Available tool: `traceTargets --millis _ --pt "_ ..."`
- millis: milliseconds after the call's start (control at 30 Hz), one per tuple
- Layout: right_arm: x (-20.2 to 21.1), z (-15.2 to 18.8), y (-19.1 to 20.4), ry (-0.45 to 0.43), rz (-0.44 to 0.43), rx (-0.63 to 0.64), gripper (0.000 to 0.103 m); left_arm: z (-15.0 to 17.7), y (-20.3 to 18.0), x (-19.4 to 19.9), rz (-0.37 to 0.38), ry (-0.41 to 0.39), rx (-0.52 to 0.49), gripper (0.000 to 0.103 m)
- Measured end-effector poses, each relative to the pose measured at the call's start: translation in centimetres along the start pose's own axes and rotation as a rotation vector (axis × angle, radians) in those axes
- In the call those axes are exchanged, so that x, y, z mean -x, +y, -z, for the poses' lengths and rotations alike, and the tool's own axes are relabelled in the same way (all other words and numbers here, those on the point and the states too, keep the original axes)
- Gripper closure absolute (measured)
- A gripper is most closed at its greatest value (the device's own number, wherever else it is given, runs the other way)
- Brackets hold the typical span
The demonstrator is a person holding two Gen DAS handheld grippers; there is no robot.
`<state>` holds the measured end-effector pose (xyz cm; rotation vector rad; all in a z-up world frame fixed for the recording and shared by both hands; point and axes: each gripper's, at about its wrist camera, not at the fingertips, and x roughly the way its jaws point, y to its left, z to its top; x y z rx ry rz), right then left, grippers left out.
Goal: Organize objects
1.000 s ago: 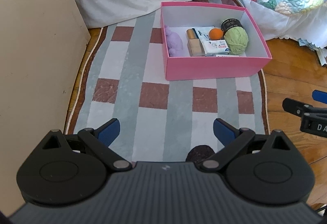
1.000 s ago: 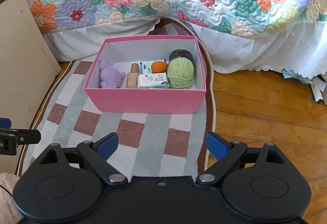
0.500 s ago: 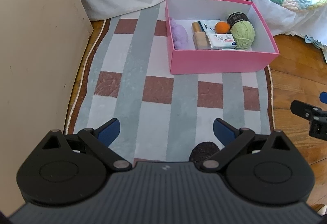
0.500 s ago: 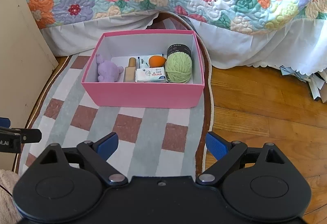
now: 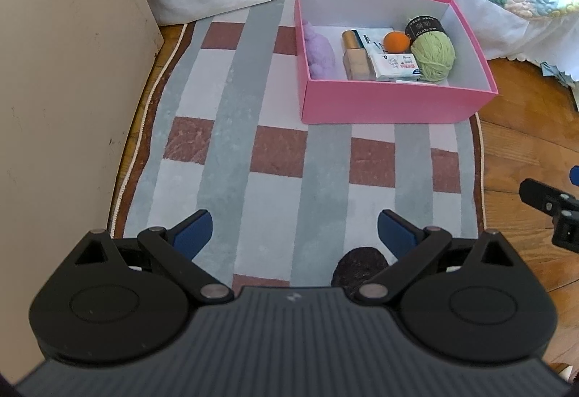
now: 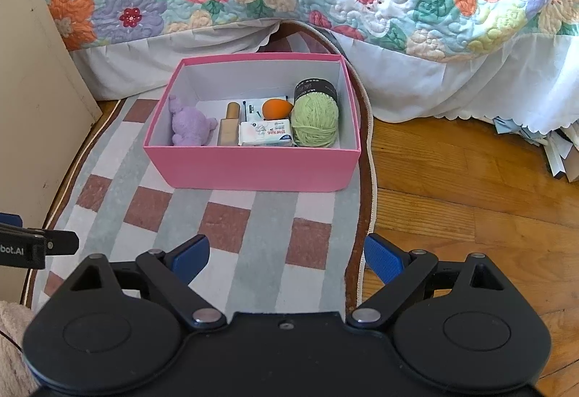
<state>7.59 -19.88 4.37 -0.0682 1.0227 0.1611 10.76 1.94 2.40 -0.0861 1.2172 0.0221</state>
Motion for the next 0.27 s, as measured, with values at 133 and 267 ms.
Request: traceTargets --millis 133,267 --pt "-0.05 0.00 -0.24 0.003 0.004 0.004 0.008 -0.09 -0.06 0.10 -0.013 -0.008 -0.007 0.002" --pt "0.03 -0.03 -0.38 0.004 0.004 0.010 0.008 -0.06 -0.08 0.17 -0.011 -0.004 -0.006 0.002"
